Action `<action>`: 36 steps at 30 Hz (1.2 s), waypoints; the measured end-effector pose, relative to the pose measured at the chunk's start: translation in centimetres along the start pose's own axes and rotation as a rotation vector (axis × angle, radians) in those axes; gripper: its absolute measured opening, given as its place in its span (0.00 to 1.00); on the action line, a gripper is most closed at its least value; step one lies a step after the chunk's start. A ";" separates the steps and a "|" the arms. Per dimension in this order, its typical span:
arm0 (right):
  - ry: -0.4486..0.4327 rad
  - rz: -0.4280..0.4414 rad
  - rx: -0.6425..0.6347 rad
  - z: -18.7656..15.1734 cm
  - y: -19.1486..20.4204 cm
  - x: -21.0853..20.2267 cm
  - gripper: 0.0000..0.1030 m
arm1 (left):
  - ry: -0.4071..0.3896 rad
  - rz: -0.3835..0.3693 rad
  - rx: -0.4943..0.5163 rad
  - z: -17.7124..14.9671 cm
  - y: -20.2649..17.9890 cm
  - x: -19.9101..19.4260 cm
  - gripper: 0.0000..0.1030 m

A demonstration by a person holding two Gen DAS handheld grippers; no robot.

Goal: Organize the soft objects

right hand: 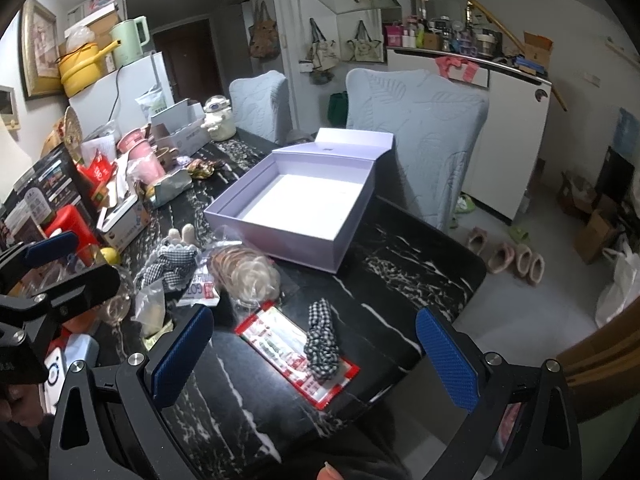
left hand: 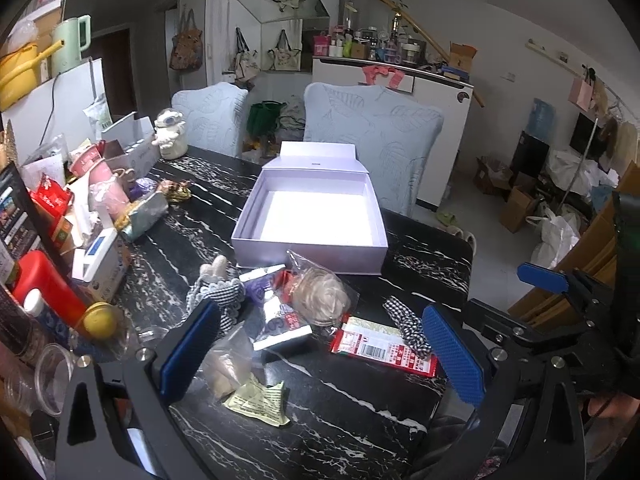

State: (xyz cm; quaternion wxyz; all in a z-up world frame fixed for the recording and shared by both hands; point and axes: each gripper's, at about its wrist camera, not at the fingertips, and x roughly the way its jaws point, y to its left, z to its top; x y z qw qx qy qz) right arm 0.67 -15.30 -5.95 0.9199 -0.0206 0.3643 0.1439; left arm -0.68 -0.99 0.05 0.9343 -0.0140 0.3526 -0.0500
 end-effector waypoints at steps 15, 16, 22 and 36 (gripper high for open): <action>0.015 0.059 -0.037 -0.9 -1.0 3.4 1.00 | 0.022 0.016 0.003 -1.1 0.1 3.5 1.00; -0.004 0.062 -0.032 -1.1 -1.1 3.5 1.00 | 0.025 0.013 -0.001 -1.3 0.1 3.7 1.00; -0.036 0.057 -0.066 -1.5 -1.4 4.7 1.00 | 0.025 0.025 -0.023 -2.0 0.4 5.4 1.00; 0.030 0.115 -0.069 -3.2 -2.6 9.2 1.00 | 0.053 0.116 -0.132 -4.9 2.2 7.6 1.00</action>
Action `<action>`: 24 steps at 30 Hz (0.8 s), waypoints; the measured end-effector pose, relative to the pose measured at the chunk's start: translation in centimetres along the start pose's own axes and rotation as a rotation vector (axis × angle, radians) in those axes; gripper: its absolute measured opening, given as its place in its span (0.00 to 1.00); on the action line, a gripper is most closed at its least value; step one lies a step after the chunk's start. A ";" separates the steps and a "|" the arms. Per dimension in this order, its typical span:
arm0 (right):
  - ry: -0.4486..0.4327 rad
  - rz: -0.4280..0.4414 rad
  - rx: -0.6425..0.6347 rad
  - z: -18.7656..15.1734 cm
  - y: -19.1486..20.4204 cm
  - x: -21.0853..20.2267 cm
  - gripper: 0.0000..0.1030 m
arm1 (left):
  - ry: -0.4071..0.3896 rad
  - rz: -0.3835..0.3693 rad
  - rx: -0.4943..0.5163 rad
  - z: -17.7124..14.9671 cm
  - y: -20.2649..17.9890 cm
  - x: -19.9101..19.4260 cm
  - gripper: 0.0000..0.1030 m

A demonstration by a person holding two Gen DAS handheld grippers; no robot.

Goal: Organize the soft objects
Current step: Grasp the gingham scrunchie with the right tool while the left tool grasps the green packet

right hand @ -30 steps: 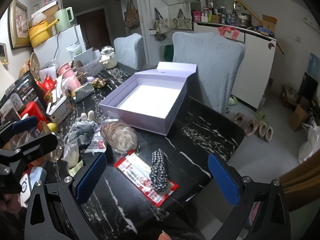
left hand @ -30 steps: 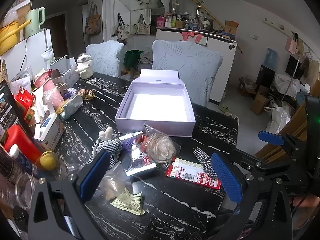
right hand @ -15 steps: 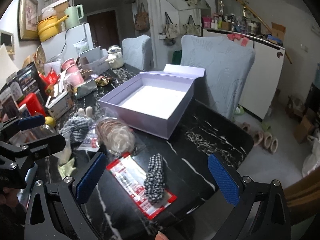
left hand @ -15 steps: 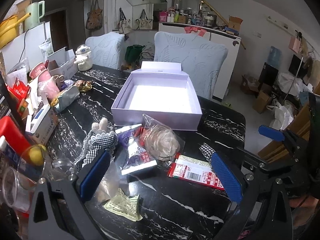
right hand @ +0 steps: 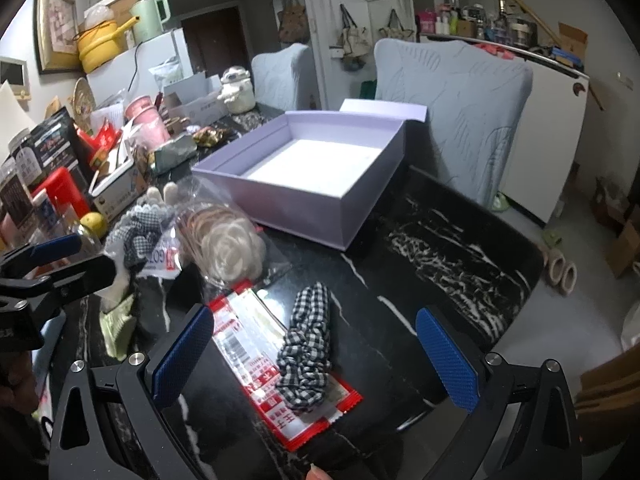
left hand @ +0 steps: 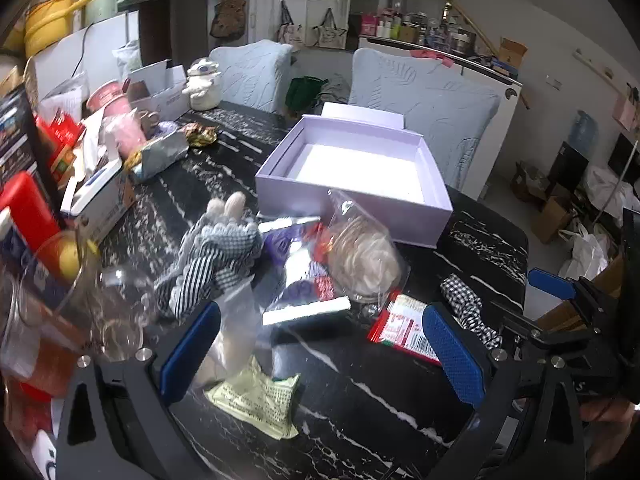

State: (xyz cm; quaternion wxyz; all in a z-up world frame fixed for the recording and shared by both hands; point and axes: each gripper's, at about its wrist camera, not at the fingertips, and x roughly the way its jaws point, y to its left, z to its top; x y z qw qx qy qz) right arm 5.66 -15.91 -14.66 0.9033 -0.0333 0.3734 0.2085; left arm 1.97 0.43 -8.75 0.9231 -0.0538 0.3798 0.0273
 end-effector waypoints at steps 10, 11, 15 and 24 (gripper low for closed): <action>0.050 0.038 -0.024 -0.8 -0.9 2.4 1.00 | 0.066 0.085 -0.100 -2.5 1.7 1.3 1.00; 0.056 0.038 -0.022 -0.9 -1.1 2.6 1.00 | 0.081 0.091 -0.115 -2.8 2.0 1.6 1.00; 0.082 0.039 -0.017 -1.3 -1.5 3.4 1.00 | 0.145 0.081 -0.175 -3.9 2.9 2.9 1.00; 0.103 0.059 0.012 -1.6 -2.3 4.4 0.82 | 0.205 0.079 -0.246 -5.0 4.3 4.7 0.90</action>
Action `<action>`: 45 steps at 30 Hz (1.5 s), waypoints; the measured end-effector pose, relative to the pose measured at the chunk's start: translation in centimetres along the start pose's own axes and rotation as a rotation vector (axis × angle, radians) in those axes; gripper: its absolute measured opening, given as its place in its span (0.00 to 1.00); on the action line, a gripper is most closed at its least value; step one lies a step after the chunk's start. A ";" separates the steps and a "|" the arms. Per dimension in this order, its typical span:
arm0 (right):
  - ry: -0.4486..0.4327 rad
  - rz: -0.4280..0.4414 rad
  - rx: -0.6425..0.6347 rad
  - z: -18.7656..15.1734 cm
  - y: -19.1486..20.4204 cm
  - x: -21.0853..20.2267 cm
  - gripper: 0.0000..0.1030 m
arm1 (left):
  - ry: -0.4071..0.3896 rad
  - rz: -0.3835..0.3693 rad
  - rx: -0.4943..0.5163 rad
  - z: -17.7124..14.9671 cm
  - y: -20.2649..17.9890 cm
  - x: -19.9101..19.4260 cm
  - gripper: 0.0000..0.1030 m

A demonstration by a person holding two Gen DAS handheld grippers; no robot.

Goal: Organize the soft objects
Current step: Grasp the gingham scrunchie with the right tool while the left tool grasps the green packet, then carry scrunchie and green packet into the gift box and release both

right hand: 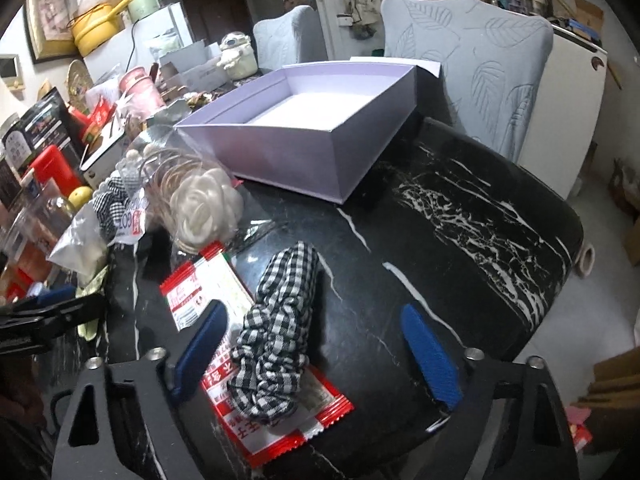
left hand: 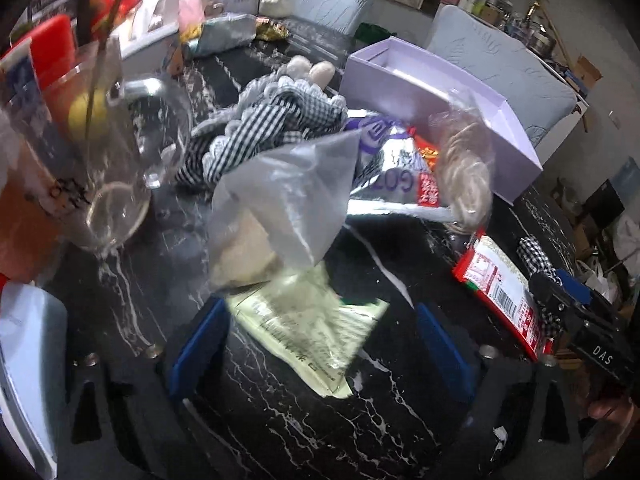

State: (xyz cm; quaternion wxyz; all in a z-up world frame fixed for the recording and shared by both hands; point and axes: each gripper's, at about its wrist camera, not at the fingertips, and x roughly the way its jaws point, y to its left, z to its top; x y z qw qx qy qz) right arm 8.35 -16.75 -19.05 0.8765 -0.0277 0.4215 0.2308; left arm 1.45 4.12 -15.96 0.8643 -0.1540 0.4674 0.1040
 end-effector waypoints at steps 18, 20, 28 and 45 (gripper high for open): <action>0.000 0.082 0.008 -0.3 0.6 -0.6 0.22 | -0.067 0.044 0.052 -1.3 -1.3 -1.9 0.63; -0.010 0.094 0.006 -0.3 0.6 -1.0 0.22 | -0.081 0.037 0.050 -1.6 -1.5 -2.6 0.63; -0.035 0.131 -0.032 -0.3 1.7 -2.4 0.22 | -0.158 -0.004 0.077 -1.7 -3.1 -5.4 0.63; -0.162 0.141 -0.065 5.1 1.6 -6.9 0.22 | -0.378 -0.092 0.181 5.5 -7.0 -10.6 0.63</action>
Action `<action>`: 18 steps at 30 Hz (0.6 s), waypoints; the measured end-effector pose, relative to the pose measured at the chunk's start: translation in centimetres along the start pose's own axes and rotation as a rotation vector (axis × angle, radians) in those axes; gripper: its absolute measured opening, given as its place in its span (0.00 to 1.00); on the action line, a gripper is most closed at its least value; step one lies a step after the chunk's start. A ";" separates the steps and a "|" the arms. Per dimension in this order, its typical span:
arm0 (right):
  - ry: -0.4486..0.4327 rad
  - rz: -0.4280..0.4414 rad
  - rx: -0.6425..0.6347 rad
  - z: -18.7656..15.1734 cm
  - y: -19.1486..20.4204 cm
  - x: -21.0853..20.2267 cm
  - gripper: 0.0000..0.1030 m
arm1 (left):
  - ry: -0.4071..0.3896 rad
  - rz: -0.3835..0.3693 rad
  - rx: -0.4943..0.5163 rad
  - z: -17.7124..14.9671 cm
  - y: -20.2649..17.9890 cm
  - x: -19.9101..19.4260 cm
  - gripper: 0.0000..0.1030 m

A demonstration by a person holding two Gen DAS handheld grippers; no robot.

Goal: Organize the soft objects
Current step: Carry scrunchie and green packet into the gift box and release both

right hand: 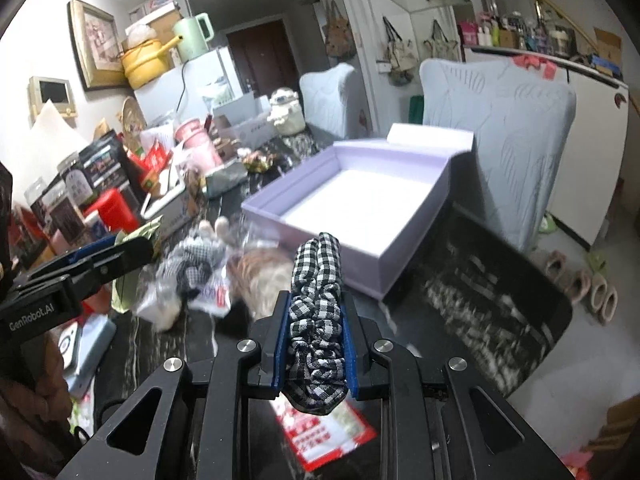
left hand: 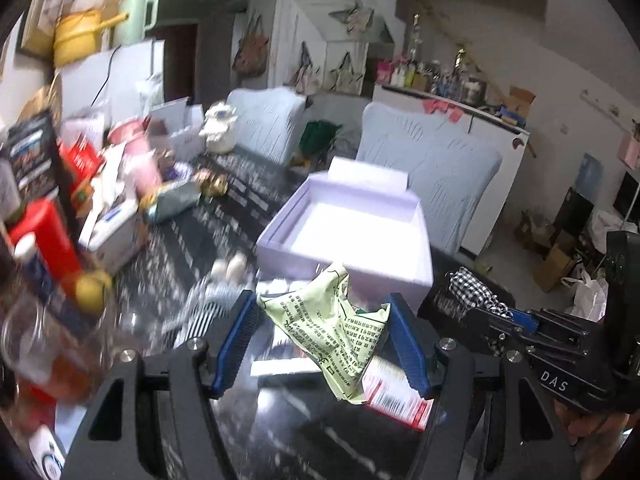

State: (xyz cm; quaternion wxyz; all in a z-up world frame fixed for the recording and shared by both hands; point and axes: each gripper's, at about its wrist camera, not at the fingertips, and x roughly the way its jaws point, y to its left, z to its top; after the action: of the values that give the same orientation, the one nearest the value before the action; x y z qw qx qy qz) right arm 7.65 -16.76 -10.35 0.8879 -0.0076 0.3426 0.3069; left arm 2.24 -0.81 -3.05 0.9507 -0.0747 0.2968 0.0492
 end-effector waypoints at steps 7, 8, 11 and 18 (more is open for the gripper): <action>-0.035 -0.027 -0.014 3.8 -1.3 0.3 0.22 | -0.069 -0.044 0.040 3.8 -1.0 1.5 0.63; -0.037 -0.032 -0.017 4.5 -1.5 0.6 0.22 | -0.076 -0.053 0.045 4.4 -1.2 2.0 0.63; -0.043 -0.039 -0.020 5.8 -2.3 1.3 0.22 | -0.092 -0.063 0.056 5.8 -1.6 3.2 0.63; -0.050 -0.036 -0.010 9.1 -4.1 3.7 0.22 | -0.130 -0.079 0.053 9.0 -2.4 6.4 0.63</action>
State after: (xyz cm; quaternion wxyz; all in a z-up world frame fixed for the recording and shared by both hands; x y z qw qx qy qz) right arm 17.54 -16.02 -6.49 0.9015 -0.0105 0.3188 0.2926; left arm 12.83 -1.35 0.93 0.9709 -0.0578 0.2324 0.0085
